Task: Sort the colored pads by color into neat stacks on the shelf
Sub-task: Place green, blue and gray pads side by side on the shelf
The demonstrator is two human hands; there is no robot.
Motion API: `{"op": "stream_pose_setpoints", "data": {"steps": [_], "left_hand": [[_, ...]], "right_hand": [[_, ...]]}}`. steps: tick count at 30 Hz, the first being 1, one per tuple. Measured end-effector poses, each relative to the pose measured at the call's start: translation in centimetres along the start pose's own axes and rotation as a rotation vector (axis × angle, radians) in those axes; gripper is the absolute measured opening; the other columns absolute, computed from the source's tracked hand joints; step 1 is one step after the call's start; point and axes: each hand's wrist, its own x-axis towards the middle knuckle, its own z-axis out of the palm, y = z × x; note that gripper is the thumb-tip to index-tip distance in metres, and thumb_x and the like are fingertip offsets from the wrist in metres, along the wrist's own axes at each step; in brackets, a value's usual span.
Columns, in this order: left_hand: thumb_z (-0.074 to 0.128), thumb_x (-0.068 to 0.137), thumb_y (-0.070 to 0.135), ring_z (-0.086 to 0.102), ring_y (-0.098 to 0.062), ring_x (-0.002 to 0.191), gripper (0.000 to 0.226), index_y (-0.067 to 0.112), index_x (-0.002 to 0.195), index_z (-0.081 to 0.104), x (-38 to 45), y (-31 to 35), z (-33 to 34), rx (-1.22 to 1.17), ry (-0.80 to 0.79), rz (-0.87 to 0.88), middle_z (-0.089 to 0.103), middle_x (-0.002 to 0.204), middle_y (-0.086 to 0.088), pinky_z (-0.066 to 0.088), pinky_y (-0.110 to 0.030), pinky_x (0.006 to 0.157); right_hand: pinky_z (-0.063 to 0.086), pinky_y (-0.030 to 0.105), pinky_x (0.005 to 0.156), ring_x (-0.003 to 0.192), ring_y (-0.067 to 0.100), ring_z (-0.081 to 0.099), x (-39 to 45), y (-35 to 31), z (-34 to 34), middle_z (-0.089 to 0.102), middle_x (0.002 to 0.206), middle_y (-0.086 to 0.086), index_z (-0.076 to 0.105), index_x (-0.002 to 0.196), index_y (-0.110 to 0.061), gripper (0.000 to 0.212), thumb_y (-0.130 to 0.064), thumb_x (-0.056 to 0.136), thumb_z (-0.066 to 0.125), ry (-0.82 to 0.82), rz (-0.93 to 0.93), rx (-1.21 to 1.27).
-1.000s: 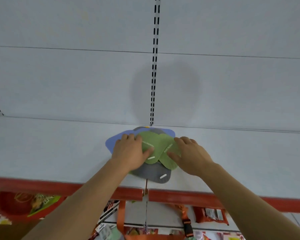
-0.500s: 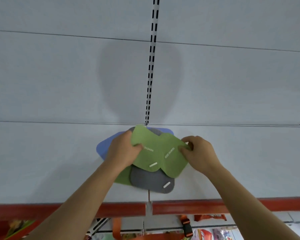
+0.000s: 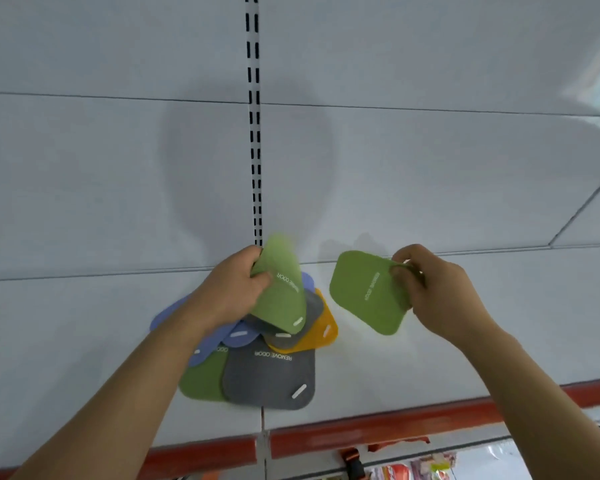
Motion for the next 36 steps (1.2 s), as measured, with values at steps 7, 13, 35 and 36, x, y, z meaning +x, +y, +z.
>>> {"op": "stream_pose_setpoints", "data": {"steps": [7, 13, 35, 36], "left_hand": [[0.059, 0.101, 0.019, 0.068, -0.026, 0.095, 0.006, 0.017, 0.103, 0.064, 2.0, 5.9, 7.9, -0.08, -0.09, 0.026, 0.071, 0.1, -0.006, 0.054, -0.041, 0.079], [0.058, 0.099, 0.019, 0.064, -0.017, 0.086, 0.005, 0.022, 0.099, 0.063, 3.8, 12.3, 16.3, -0.148, -0.165, 0.027, 0.07, 0.097, 0.0, 0.047, -0.031, 0.069], [0.06, 0.086, 0.024, 0.073, -0.027, 0.106, 0.024, 0.022, 0.109, 0.068, 17.1, 33.6, 47.4, -0.408, -0.393, -0.083, 0.076, 0.112, -0.004, 0.06, -0.055, 0.097], [0.06, 0.09, 0.019, 0.073, -0.027, 0.106, 0.021, 0.021, 0.109, 0.068, 17.9, 34.0, 48.4, -0.431, -0.407, -0.088, 0.076, 0.113, -0.005, 0.06, -0.054, 0.096]], "right_hand": [[0.054, 0.041, 0.063, 0.063, 0.018, 0.061, -2.4, 6.6, -7.0, 0.066, 0.069, -0.003, 0.06, 0.097, -0.035, 0.014, -0.022, 0.101, 0.056, 0.123, 0.171, -0.047], [0.055, 0.041, 0.059, 0.062, 0.021, 0.063, -3.7, 13.8, -12.1, 0.069, 0.071, -0.004, 0.061, 0.097, -0.035, 0.016, -0.021, 0.101, 0.054, 0.2, 0.274, -0.015], [0.053, 0.037, 0.06, 0.066, 0.021, 0.064, 0.4, 40.9, -30.4, 0.07, 0.076, -0.004, 0.063, 0.097, -0.031, 0.014, -0.021, 0.1, 0.054, 0.324, 0.439, -0.007], [0.054, 0.038, 0.061, 0.066, 0.022, 0.064, 0.5, 41.3, -30.8, 0.07, 0.076, -0.004, 0.063, 0.097, -0.031, 0.014, -0.021, 0.1, 0.054, 0.338, 0.443, -0.01]]}}
